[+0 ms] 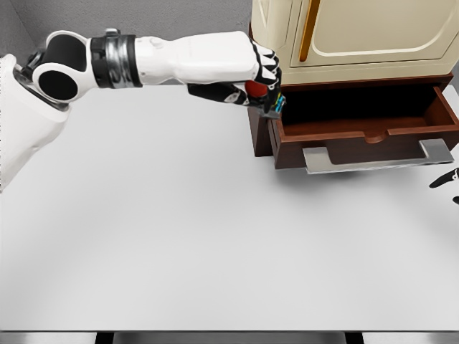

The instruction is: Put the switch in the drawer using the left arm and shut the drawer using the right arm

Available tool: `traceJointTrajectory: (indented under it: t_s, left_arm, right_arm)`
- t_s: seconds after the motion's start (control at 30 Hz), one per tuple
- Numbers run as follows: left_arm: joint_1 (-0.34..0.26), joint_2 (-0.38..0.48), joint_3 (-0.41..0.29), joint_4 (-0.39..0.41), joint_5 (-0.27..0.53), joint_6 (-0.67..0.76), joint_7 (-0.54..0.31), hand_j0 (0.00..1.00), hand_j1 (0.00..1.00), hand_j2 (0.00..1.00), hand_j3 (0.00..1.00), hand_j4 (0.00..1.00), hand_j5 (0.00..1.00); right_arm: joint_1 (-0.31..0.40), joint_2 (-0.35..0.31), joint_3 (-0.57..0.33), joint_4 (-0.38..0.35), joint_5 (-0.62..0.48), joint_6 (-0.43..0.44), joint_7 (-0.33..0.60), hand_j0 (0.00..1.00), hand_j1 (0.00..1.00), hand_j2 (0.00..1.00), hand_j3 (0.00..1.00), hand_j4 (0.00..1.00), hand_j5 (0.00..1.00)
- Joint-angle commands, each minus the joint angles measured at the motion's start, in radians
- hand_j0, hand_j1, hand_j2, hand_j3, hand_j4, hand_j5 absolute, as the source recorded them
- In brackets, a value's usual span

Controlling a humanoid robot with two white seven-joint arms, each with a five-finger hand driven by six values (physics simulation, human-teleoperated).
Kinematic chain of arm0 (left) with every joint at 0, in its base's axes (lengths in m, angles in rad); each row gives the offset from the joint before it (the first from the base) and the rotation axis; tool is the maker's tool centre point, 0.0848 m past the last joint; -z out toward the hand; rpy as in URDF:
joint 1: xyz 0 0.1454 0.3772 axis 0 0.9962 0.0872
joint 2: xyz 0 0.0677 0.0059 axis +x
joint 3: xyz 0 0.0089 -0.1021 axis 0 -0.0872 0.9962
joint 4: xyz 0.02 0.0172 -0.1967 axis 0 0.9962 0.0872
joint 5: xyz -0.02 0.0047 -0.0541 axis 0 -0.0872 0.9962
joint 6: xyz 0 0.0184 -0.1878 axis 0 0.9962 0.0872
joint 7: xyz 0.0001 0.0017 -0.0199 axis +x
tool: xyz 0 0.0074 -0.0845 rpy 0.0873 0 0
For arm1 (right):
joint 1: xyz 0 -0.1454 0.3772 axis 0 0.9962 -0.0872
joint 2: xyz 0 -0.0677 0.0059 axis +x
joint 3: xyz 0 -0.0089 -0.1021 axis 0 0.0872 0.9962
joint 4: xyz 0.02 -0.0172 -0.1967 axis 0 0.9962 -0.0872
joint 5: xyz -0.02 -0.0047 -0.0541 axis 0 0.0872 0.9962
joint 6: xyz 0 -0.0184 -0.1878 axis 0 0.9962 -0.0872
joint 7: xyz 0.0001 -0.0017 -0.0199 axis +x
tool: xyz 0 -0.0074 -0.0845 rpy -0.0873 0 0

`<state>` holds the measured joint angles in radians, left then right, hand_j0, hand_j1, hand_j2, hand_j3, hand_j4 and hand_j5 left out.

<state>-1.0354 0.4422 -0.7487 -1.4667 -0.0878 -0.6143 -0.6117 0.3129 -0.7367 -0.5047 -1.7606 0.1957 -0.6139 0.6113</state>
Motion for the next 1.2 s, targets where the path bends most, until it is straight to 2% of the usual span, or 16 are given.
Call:
traceJointTrajectory:
  t_s: [0.0,0.23,0.4,0.5,0.93,1.17]
  left_arm:
    - [0.000,-0.026,0.000,0.009,0.000,0.003,0.001,0.35,0.35,0.35,0.35,0.35,0.35]
    - [-0.018,-0.123,0.000,0.054,-0.004,0.003,0.001,0.35,0.35,0.35,0.35,0.35,0.35]
    - [-0.014,-0.209,-0.003,0.163,0.000,0.003,0.001,0.35,0.35,0.35,0.35,0.35,0.35]
    - [-0.011,-0.252,-0.003,0.198,-0.004,0.003,0.001,0.35,0.35,0.35,0.35,0.35,0.35]
    - [-0.015,-0.361,-0.001,0.289,-0.006,0.003,0.001,0.35,0.35,0.35,0.35,0.35,0.35]
    - [-0.021,-0.370,0.008,0.350,-0.006,0.003,0.001,0.35,0.35,0.35,0.35,0.35,0.35]
  right_arm:
    - [0.000,-0.001,0.000,0.000,-0.007,0.003,0.000,0.60,0.60,0.60,0.60,0.60,0.60]
    - [0.000,-0.001,0.000,0.000,-0.007,0.003,0.000,0.60,0.60,0.60,0.60,0.60,0.60]
    - [0.000,-0.006,0.000,0.000,-0.007,0.003,0.000,0.60,0.60,0.60,0.60,0.60,0.60]
    - [0.000,-0.007,0.000,0.000,-0.007,0.003,0.000,0.60,0.60,0.60,0.60,0.60,0.60]
    - [-0.006,-0.010,0.000,0.000,-0.007,0.003,0.000,0.60,0.60,0.60,0.60,0.60,0.60]
    - [-0.006,-0.010,0.002,0.000,-0.007,0.003,0.000,0.61,0.61,0.61,0.61,0.61,0.61]
